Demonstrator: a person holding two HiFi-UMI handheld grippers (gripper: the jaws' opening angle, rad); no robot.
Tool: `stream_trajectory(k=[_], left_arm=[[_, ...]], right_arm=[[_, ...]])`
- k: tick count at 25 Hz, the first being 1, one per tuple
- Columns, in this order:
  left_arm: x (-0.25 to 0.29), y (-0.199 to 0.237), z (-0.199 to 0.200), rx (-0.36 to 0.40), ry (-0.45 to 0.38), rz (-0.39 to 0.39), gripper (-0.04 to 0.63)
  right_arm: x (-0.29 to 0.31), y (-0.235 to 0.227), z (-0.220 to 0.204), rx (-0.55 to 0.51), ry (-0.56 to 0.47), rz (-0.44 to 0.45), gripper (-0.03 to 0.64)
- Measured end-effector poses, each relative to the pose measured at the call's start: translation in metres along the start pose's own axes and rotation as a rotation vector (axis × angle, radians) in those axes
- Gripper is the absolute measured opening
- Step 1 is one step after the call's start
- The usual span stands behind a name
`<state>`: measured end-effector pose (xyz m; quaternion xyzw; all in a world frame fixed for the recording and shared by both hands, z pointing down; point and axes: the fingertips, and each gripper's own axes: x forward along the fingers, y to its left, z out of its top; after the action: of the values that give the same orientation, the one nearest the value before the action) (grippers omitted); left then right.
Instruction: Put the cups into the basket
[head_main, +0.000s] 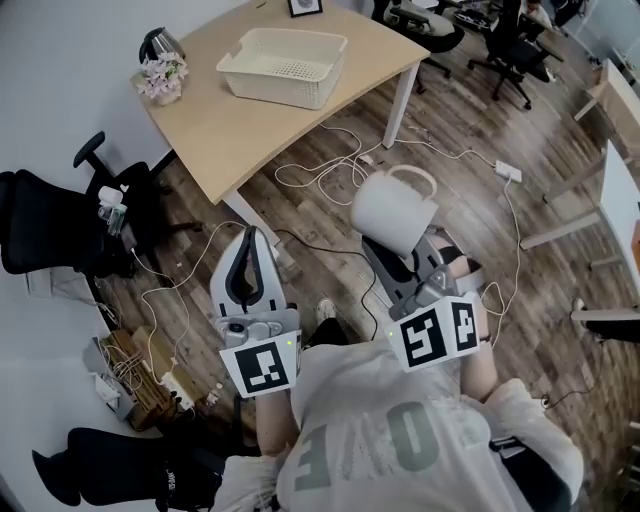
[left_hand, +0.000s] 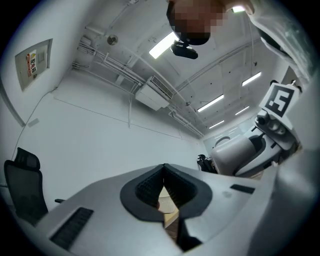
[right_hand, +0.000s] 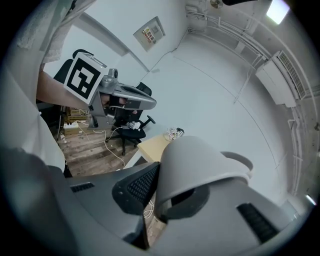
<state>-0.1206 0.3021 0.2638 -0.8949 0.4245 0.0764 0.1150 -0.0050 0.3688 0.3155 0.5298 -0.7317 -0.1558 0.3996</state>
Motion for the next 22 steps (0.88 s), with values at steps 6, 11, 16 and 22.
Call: stream_trajectory(k=[6, 11, 16, 22], left_arm=[[0.056, 0.06, -0.021, -0.029, 0.008, -0.051, 0.01], [0.088, 0.086, -0.034, -0.04, 0.004, -0.084, 0.009], [0.116, 0.086, -0.043, -0.004, 0.014, -0.125, 0.01], [0.15, 0.09, -0.059, 0.023, 0.039, -0.128, 0.009]], right_arm=[[0.077, -0.027, 0.031, -0.002, 0.044, -0.03, 0.032], [0.114, -0.032, 0.026, 0.02, 0.099, -0.021, 0.032], [0.14, -0.045, 0.022, 0.031, 0.115, -0.022, 0.032], [0.177, -0.064, 0.016, 0.032, 0.09, 0.005, 0.032]])
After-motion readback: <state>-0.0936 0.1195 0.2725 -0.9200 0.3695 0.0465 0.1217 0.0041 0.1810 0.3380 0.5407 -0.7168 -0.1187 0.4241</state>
